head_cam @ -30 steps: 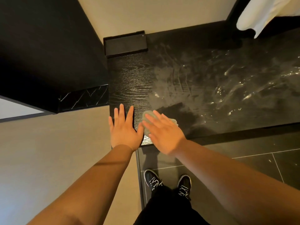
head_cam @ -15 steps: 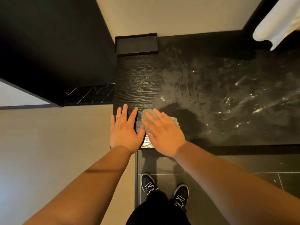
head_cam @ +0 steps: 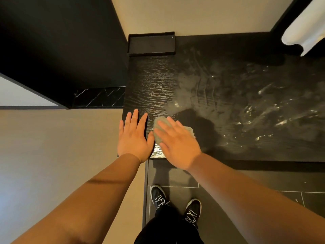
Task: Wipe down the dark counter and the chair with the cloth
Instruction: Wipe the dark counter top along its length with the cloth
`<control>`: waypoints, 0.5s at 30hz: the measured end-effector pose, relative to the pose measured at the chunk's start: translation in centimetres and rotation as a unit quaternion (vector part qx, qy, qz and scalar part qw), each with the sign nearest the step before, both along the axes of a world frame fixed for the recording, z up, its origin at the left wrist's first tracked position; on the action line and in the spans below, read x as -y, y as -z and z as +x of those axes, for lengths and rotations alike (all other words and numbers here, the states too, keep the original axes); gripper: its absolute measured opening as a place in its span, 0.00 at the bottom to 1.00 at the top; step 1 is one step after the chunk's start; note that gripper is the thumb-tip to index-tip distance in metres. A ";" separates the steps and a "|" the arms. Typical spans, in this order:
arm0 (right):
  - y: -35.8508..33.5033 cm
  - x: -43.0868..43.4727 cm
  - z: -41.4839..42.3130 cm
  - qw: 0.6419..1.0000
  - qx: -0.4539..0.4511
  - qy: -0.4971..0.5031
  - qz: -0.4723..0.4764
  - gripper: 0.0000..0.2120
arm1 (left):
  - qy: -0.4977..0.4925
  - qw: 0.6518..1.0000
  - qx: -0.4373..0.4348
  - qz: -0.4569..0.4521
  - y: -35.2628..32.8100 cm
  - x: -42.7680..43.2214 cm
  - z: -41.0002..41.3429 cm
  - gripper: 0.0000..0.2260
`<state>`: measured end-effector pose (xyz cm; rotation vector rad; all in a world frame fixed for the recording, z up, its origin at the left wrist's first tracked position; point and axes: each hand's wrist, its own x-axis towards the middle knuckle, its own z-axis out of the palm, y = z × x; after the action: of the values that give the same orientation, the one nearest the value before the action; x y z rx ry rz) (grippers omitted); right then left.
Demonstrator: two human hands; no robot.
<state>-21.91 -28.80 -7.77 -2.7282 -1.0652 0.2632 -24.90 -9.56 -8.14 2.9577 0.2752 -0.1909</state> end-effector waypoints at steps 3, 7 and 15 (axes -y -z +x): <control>0.3 0.4 1.9 0.999 -0.021 -0.048 0.008 0.26 | 0.000 1.000 0.002 -0.003 0.0 0.0 0.0 0.32; 0.1 5.2 5.2 0.996 -0.019 0.086 0.005 0.28 | 0.000 1.000 0.005 -0.004 -0.2 0.0 -0.1 0.32; -0.8 -0.8 2.4 1.000 -0.016 0.011 0.000 0.27 | -0.004 1.000 0.000 -0.009 0.0 0.0 0.0 0.32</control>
<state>-19.54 -27.98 -6.97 -2.7241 -1.0250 0.3026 -24.94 -9.59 -8.10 2.9385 0.2833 -0.1908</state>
